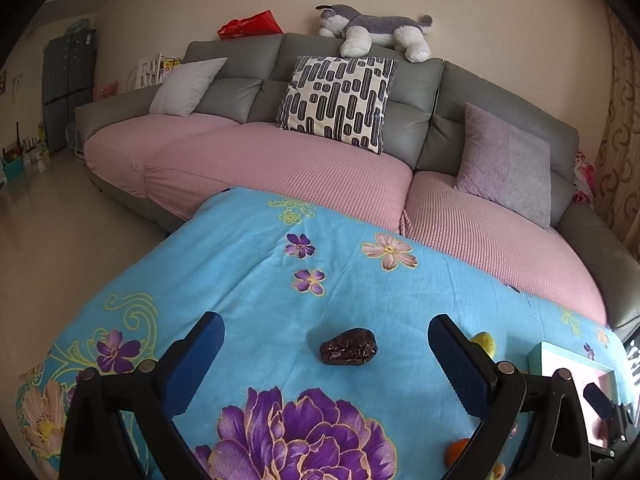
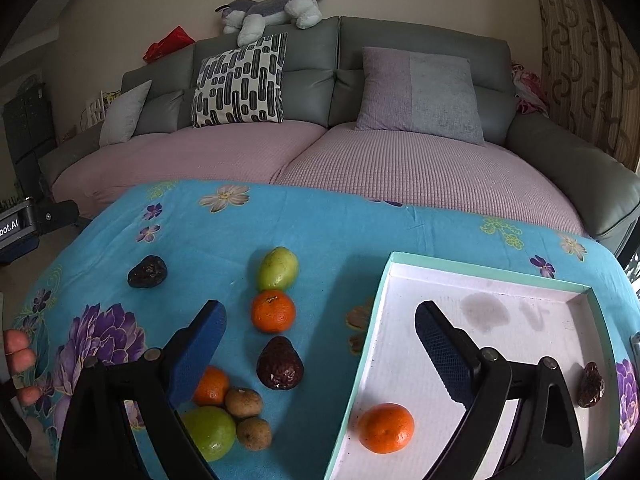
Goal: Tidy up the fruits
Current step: 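Move both tools back toward the remaining fruits beside the tray, then grasp a dark date with the right tool while the left tool grasps another date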
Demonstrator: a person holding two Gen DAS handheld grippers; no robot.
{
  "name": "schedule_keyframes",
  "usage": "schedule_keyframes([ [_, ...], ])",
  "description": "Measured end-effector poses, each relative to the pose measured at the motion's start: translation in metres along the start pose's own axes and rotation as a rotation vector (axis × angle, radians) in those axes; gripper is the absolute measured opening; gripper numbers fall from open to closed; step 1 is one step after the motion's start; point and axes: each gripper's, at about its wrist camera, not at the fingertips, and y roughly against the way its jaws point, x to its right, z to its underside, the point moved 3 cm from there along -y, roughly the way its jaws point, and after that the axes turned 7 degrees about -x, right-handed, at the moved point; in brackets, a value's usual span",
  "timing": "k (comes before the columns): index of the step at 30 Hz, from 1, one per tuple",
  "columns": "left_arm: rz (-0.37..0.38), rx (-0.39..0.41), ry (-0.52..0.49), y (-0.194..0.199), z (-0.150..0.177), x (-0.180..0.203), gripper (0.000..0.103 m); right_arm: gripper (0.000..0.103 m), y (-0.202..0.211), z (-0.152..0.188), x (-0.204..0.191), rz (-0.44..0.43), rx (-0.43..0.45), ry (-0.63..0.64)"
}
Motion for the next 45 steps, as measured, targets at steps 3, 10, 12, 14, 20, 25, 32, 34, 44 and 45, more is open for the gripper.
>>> schedule_keyframes([
  [3,-0.003,-0.010,-0.018,-0.002,-0.002,0.003,0.103,0.094,-0.003,0.000,-0.011,-0.018,-0.007,0.010],
  [10,0.001,-0.069,-0.037,-0.021,-0.002,0.009,0.103,0.068,-0.015,0.001,-0.022,-0.013,-0.045,0.016],
  [12,-0.018,-0.089,-0.052,-0.031,0.001,0.012,0.103,0.067,-0.020,0.003,-0.023,-0.010,-0.067,0.023],
  [14,-0.033,-0.130,-0.056,-0.043,0.007,0.014,0.103,0.061,-0.025,0.005,-0.023,-0.004,-0.094,0.022],
  [20,-0.051,-0.215,-0.080,-0.075,0.023,0.019,0.103,0.060,-0.040,0.014,-0.018,-0.003,-0.174,-0.004],
  [25,-0.043,-0.249,-0.082,-0.089,0.029,0.023,0.102,0.060,-0.042,0.018,-0.016,-0.009,-0.191,-0.016],
  [32,-0.035,-0.238,-0.084,-0.094,0.025,0.027,0.098,0.049,-0.045,0.019,-0.022,-0.011,-0.201,0.009],
  [34,-0.027,-0.245,-0.076,-0.099,0.027,0.027,0.094,0.047,-0.049,0.021,-0.021,0.002,-0.214,0.010],
  [44,0.009,-0.302,-0.073,-0.115,0.037,0.030,0.052,0.037,-0.061,0.029,-0.022,-0.028,-0.276,0.007],
  [45,0.012,-0.301,-0.070,-0.114,0.037,0.030,0.052,0.037,-0.061,0.030,-0.022,-0.030,-0.275,0.006],
])
